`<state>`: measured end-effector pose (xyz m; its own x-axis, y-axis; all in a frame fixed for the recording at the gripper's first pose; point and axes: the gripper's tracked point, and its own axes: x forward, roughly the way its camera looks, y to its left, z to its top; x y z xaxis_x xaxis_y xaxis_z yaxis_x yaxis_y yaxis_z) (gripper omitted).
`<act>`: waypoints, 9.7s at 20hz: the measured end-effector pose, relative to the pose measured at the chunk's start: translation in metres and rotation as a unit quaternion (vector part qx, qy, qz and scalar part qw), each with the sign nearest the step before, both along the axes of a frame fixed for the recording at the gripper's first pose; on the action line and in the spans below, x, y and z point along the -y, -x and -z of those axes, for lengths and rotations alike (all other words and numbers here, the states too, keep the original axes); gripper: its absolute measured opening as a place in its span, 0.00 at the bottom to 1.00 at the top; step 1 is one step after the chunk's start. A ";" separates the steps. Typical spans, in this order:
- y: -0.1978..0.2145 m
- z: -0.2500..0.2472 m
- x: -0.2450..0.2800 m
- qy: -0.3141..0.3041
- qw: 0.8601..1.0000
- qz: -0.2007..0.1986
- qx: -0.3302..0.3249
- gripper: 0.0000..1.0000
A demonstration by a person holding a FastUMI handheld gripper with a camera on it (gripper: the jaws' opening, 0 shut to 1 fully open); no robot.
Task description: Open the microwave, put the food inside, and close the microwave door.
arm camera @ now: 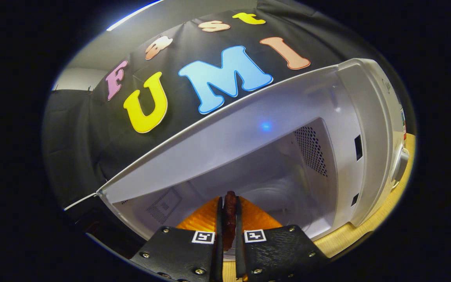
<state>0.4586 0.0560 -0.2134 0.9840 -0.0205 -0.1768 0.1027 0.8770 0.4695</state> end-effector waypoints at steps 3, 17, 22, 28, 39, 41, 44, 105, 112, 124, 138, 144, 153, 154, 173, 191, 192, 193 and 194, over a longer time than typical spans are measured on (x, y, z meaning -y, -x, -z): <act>-0.007 0.000 0.001 0.023 1.000 0.011 0.002 0.13; -0.014 0.007 0.028 0.165 0.984 0.063 0.011 0.36; 0.000 0.008 0.016 0.199 0.980 0.031 -0.003 0.51; 0.055 -0.005 -0.015 0.205 0.977 -0.056 -0.027 0.91; 0.267 -0.171 -0.125 0.111 0.953 -0.244 0.143 0.93; 0.306 -0.194 -0.154 0.081 0.940 -0.286 0.164 0.93; 0.348 -0.205 -0.190 0.105 0.919 -0.329 0.190 0.93; 0.118 -0.008 0.061 0.320 0.947 0.000 -0.022 0.01; 0.110 -0.005 0.063 0.296 0.955 0.006 -0.020 0.05; 0.158 -0.030 0.036 0.242 0.969 -0.032 -0.023 0.05; 0.293 -0.074 0.031 0.235 0.969 -0.075 -0.027 0.04; 0.365 -0.064 0.016 0.223 0.968 -0.102 -0.046 0.04; 0.446 -0.119 -0.001 0.209 0.968 -0.135 -0.028 0.04; 0.458 -0.136 -0.009 0.207 0.967 -0.148 -0.012 0.04; 0.535 -0.233 0.050 0.280 0.956 -0.021 0.083 0.67; 0.531 -0.226 0.052 0.271 0.960 -0.016 0.065 0.95; 0.531 -0.227 0.053 0.272 0.960 -0.014 0.064 0.95; 0.531 -0.227 0.055 0.273 0.960 -0.011 0.065 0.95; 0.530 -0.228 0.055 0.273 0.960 -0.008 0.065 0.95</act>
<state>-0.0715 0.0005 0.0141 0.9980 -0.0597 -0.0189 0.0586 0.9968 -0.0535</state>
